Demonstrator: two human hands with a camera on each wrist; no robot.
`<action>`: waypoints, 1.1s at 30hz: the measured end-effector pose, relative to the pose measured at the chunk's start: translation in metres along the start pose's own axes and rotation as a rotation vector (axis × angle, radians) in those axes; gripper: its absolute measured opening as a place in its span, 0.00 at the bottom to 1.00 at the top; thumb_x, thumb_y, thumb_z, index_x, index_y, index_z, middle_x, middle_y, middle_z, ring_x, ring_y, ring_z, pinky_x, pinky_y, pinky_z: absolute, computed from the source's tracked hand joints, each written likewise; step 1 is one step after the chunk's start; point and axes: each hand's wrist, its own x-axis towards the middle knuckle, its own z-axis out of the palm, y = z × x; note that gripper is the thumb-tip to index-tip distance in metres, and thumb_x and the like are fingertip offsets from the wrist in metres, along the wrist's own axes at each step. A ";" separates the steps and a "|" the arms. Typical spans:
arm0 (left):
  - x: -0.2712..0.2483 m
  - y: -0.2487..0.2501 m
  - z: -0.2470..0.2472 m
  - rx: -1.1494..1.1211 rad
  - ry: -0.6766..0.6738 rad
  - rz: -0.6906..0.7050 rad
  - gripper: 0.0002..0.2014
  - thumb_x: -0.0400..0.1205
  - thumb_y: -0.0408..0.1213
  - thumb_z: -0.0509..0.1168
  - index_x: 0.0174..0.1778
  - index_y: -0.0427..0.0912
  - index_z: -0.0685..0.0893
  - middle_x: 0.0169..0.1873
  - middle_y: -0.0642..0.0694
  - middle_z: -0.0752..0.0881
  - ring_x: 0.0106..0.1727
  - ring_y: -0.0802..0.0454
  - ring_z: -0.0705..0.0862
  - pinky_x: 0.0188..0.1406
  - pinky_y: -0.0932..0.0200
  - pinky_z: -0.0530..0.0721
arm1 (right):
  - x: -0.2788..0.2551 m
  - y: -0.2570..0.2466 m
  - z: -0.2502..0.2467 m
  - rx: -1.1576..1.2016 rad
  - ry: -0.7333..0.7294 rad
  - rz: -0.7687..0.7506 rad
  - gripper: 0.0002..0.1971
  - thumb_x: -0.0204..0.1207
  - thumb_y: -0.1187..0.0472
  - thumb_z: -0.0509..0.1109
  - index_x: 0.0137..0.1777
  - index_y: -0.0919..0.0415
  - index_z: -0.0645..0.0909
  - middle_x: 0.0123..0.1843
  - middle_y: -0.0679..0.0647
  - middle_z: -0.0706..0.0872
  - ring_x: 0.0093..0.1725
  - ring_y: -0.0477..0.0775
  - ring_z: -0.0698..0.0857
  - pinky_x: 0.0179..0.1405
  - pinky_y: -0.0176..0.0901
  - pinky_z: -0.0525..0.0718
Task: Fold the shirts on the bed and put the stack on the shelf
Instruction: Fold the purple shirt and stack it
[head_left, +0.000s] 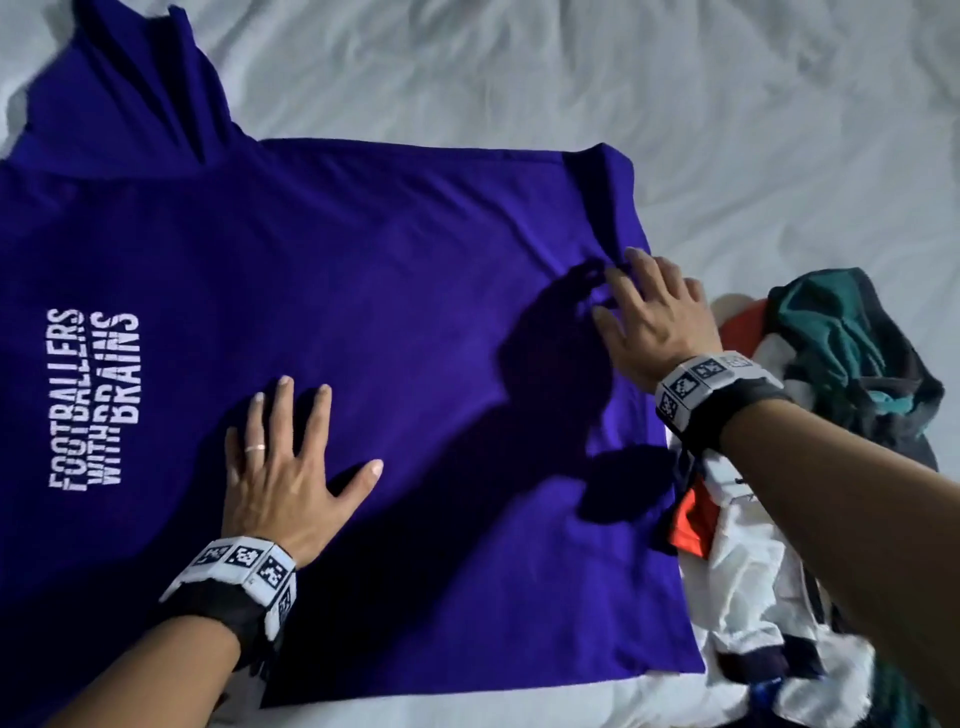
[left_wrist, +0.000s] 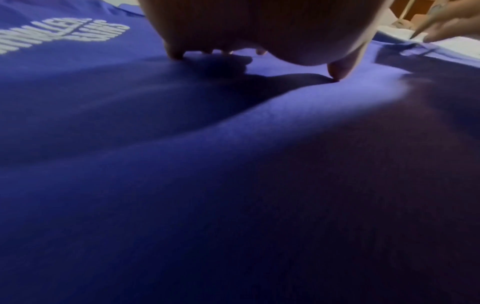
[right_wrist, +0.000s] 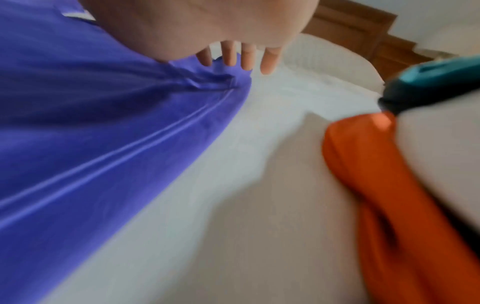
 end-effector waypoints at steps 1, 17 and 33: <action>0.004 0.008 -0.001 -0.006 0.007 0.023 0.49 0.74 0.75 0.50 0.87 0.50 0.59 0.87 0.38 0.54 0.85 0.30 0.56 0.77 0.24 0.64 | 0.012 0.000 0.000 0.003 -0.004 -0.070 0.28 0.81 0.43 0.55 0.77 0.57 0.71 0.82 0.60 0.66 0.76 0.66 0.69 0.64 0.65 0.76; 0.020 0.089 0.015 -0.007 -0.067 0.164 0.43 0.77 0.69 0.55 0.85 0.46 0.66 0.86 0.37 0.59 0.84 0.31 0.61 0.77 0.26 0.67 | 0.143 0.041 -0.018 0.351 -0.151 0.137 0.30 0.77 0.68 0.58 0.80 0.51 0.71 0.76 0.56 0.76 0.73 0.67 0.71 0.73 0.58 0.72; 0.017 0.080 0.024 -0.039 -0.040 0.178 0.41 0.78 0.67 0.55 0.84 0.47 0.68 0.87 0.40 0.59 0.86 0.35 0.60 0.79 0.30 0.64 | 0.177 0.080 -0.021 0.903 -0.094 0.580 0.10 0.71 0.61 0.78 0.47 0.53 0.81 0.45 0.53 0.86 0.42 0.55 0.87 0.40 0.49 0.89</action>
